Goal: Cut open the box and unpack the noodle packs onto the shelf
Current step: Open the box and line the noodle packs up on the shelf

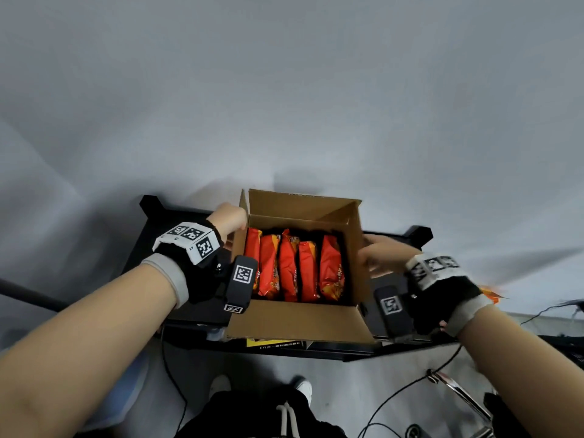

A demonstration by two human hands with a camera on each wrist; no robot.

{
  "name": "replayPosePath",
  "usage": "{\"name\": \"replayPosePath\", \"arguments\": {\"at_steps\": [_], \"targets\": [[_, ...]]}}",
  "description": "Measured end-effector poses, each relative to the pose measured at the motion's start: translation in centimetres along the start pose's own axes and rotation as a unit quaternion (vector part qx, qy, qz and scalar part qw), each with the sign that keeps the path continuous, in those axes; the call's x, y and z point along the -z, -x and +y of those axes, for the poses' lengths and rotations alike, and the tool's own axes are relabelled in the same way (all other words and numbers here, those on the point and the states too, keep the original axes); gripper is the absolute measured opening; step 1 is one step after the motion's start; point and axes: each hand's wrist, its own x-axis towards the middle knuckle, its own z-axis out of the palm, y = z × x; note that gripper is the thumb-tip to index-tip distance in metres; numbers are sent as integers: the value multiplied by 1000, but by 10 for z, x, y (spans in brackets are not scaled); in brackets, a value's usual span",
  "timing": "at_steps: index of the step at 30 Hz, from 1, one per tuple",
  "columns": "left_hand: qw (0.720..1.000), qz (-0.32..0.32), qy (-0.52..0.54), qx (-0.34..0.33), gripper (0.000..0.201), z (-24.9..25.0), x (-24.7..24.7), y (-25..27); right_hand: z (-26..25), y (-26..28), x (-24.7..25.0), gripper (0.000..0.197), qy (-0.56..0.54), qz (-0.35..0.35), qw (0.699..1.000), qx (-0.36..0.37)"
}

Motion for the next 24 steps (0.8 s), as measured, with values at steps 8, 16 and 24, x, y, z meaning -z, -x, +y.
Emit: {"name": "replayPosePath", "arguments": {"at_steps": [8, 16, 24], "targets": [[979, 109, -169, 3, 61, -43, 30, -23, 76, -22, 30, 53, 30, 138, 983, -113], [910, 96, -404, -19, 61, -46, 10, -23, 66, -32, -7, 64, 246, 153, 957, -25], [966, -79, -247, 5, 68, -53, -12, -46, 48, -43, -21, 48, 94, 36, 993, -66]]}}
